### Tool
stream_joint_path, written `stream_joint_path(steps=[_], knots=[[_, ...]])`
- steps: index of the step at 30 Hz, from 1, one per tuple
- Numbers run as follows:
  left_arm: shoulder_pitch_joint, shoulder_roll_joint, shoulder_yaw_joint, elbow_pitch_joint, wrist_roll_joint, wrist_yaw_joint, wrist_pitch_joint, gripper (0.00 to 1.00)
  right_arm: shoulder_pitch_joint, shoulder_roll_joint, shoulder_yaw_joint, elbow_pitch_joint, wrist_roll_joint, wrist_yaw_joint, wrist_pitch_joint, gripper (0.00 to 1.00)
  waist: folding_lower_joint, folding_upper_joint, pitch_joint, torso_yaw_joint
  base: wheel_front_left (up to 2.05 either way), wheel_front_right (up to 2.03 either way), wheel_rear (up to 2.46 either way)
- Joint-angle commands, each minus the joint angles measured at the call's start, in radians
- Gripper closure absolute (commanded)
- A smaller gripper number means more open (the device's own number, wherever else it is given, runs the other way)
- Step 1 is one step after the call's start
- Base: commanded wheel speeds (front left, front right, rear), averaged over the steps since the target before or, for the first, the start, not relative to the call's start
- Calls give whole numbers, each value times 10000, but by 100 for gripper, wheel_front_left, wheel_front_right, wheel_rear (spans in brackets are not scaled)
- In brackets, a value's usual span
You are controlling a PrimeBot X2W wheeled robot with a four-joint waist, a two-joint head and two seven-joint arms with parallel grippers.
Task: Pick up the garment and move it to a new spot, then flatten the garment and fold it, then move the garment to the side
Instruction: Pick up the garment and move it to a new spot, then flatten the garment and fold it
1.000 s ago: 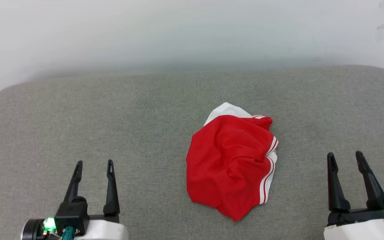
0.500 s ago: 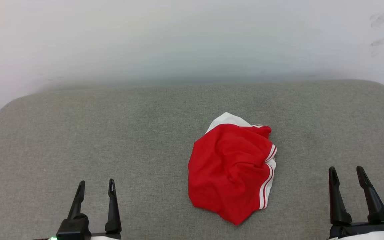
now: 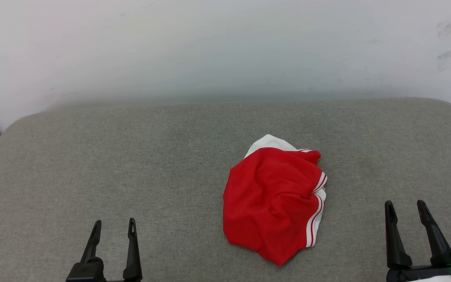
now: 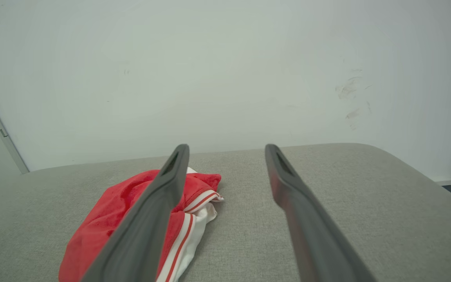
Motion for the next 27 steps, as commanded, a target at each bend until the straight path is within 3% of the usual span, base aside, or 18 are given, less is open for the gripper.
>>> stream_joint_path(steps=[1,13,20,27], knots=[[72,-56,43,39,82,-34,-23,0,112,6,-2,-13,33,-5,-20,0,0,-1,7,0,0,0,0],[-1142,119,434,365,297,-667,-23,0,-100,6,71,-98,-105,-5,-20,0,0,-1,210,-18,0,0,0],[-3395,660,472,703,255,-1492,-23,0,-400,6,115,-234,-232,-7,-20,0,0,-1,626,-196,0,0,0],[-6330,1265,-164,1861,-31,-2057,45,0,-950,6,93,-523,-315,-7,-20,0,0,-1,1597,-476,0,0,0]])
